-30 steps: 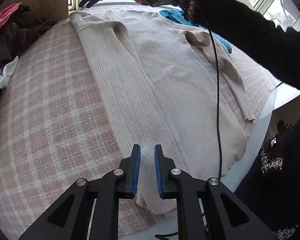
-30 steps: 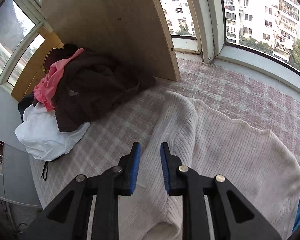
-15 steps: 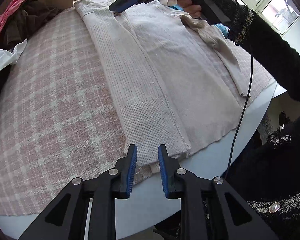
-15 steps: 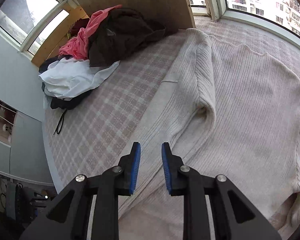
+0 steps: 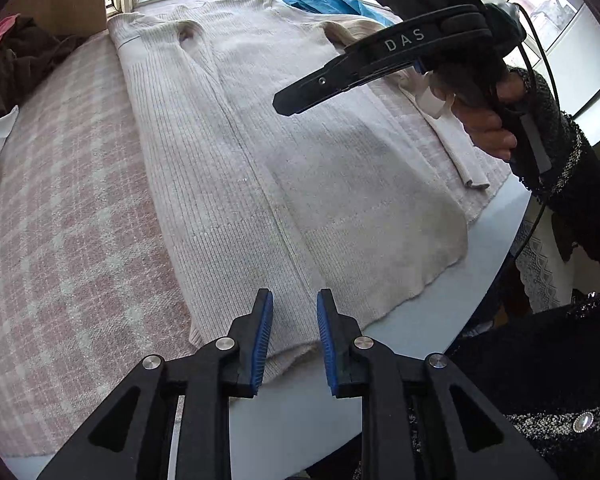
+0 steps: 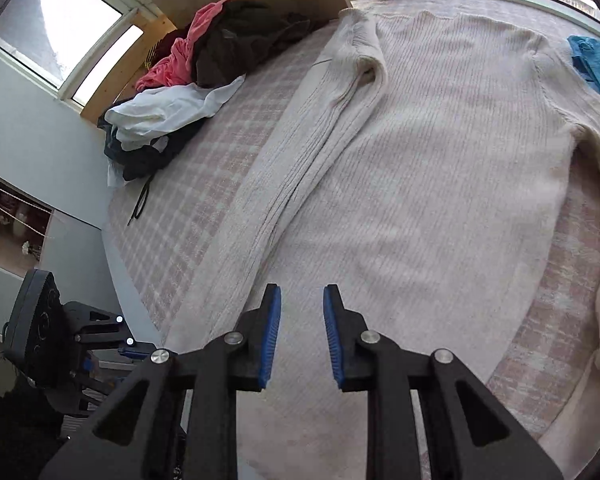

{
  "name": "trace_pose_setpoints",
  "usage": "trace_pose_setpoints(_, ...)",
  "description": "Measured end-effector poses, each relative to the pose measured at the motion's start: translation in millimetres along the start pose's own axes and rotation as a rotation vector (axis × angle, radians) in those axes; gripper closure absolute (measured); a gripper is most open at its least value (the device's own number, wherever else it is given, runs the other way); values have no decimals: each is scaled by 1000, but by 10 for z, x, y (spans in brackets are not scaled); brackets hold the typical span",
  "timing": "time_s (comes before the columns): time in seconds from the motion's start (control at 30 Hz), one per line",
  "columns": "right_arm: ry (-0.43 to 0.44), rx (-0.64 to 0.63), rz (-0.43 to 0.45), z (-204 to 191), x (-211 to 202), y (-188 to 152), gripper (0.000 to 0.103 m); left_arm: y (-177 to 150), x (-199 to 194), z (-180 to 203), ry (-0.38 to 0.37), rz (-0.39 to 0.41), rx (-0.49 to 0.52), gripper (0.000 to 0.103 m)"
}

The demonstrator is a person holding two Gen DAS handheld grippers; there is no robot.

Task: Fold clothes
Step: 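Move the right gripper toward the blue shirt beside the cardigan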

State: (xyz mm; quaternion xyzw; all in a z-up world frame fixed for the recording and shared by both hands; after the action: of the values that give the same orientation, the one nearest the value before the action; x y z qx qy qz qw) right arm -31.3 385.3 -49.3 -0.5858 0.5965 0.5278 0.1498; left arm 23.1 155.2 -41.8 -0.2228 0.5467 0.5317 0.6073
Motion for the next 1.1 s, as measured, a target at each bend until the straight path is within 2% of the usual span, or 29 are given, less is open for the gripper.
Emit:
trace_pose_setpoints(0.1, -142, 108, 65, 544, -658, -242, 70, 90, -73, 350, -49, 25, 65, 80)
trace_pose_setpoints(0.17, -236, 180, 109, 907, -1099, -406, 67, 195, -7, 620, -122, 43, 114, 75)
trace_pose_setpoints(0.27, -324, 252, 100, 1311, -1438, -627, 67, 426, 267, 1159, -185, 40, 197, 74)
trace_pose_setpoints(0.37, -355, 286, 96, 1499, -1596, -734, 67, 535, 527, 1727, -209, 25, 336, 74)
trace_pose_setpoints(0.47, -364, 307, 109, 1612, -1710, -775, 67, 612, 785, 2269, -224, 9, 477, 67)
trace_pose_setpoints(0.6, -358, 284, 99, 1671, -1714, -669, 67, 680, 1174, 2679, -155, -15, 586, 60)
trace_pose_setpoints(0.67, -353, 246, 91, 1662, -1679, -528, 67, 736, 1369, 2724, -120, -38, 592, 60)
trace_pose_setpoints(0.77, -341, 172, 85, 1625, -1584, -226, 67, 794, 1506, 2693, -142, -53, 569, 62)
trace_pose_setpoints(0.8, -335, 146, 82, 1618, -1528, -106, 66, 822, 1516, 2670, -154, -55, 551, 67)
trace_pose_setpoints(0.83, -324, 121, 76, 1616, -1458, 19, 66, 859, 1516, 2633, -162, -53, 523, 89)
trace_pose_setpoints(0.87, -310, 100, 67, 1614, -1372, 146, 65, 903, 1498, 2577, -183, -61, 479, 102)
trace_pose_setpoints(0.97, -278, 59, 16, 1672, -1063, 488, 65, 1018, 1262, 2374, -312, -47, 317, 100)
trace_pose_setpoints(1.1, -258, 27, -65, 1840, -632, 842, 64, 958, 657, 2201, -403, 49, 232, 100)
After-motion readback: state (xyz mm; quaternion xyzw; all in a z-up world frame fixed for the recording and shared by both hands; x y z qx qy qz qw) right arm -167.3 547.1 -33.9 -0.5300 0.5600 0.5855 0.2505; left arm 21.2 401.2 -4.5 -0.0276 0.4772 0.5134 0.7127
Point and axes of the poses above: each gripper's, at about its wrist camera, not at the fingertips, and x roughly the way its jaws point, z to its right, y to its top, the point moved 2 cm from there along x, roughly the way its jaws point, and after that the axes turned 11 degrees about -x, right-handed, at the moved point
